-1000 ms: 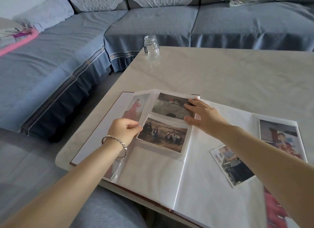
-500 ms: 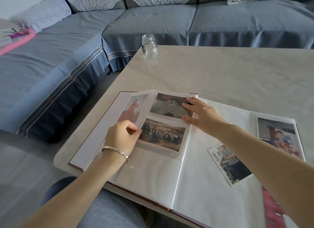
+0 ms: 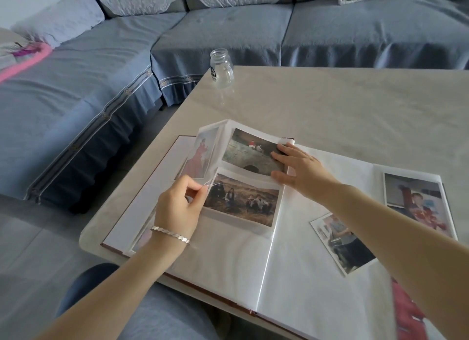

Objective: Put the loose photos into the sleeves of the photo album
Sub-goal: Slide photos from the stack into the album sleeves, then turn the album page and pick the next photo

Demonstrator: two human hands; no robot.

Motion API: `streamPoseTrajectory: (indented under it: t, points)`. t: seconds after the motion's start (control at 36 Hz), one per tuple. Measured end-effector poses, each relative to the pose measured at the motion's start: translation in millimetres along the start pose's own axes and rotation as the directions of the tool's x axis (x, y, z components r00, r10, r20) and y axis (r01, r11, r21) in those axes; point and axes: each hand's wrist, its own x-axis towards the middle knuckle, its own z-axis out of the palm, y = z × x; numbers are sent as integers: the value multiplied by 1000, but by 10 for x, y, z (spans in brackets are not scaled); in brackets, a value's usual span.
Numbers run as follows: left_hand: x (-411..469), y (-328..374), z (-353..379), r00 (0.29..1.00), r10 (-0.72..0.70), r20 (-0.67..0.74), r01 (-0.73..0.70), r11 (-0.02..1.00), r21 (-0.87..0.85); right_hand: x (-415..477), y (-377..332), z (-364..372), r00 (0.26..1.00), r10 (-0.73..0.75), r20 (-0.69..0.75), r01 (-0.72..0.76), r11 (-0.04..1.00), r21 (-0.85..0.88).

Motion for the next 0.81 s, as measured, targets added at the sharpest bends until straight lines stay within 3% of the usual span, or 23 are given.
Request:
streamPoseTrajectory:
  t: [0.11, 0.17, 0.31, 0.42, 0.47, 0.53, 0.58, 0.64, 0.67, 0.72, 0.78, 0.81]
  points:
    - [47, 28, -8, 945, -321, 65, 327, 928, -176, -1, -1, -4, 1000, -5, -4, 5, 1000, 7]
    - [79, 30, -14, 904, -413, 111, 428, 872, -238, -1, -1, -3, 1000, -5, 1, 5, 1000, 5]
    - [94, 34, -12, 838, -505, 204, 545, 771, -330, -1, 7, 2, 1000, 0, 2, 0, 1000, 21]
    - [117, -18, 27, 723, -618, 308, 690, 631, -354, 6, 10, 7, 1000, -2, 4, 2, 1000, 17]
    - [133, 8, 52, 705, -617, 351, 706, 657, -262, 11, 14, 12, 1000, 3, 4, -3, 1000, 20]
    - [117, 59, 102, 783, -527, 331, 559, 829, -1, 13, 19, 21, 1000, 6, -1, -6, 1000, 20]
    - [63, 145, 180, 918, -295, 266, 240, 945, 221, 15, 24, 28, 1000, 6, -4, -6, 1000, 16]
    - [-8, 265, 265, 964, -1, 268, -48, 983, 179, 15, 26, 35, 1000, 7, -4, -7, 1000, 20]
    - [-46, 325, 305, 940, 126, 318, -169, 979, 111, 16, 26, 36, 1000, 7, -7, -7, 1000, 23]
    - [-122, 491, 344, 787, 279, 550, -311, 950, -36, 20, 29, 42, 1000, 3, -19, -2, 1000, 25]
    - [-209, 560, 394, 645, 311, 698, -372, 926, -68, 24, 27, 48, 1000, -3, -21, 3, 1000, 12]
    - [-240, 558, 408, 617, 288, 732, -387, 921, -36, 25, 24, 49, 1000, -4, -20, 4, 1000, 4]
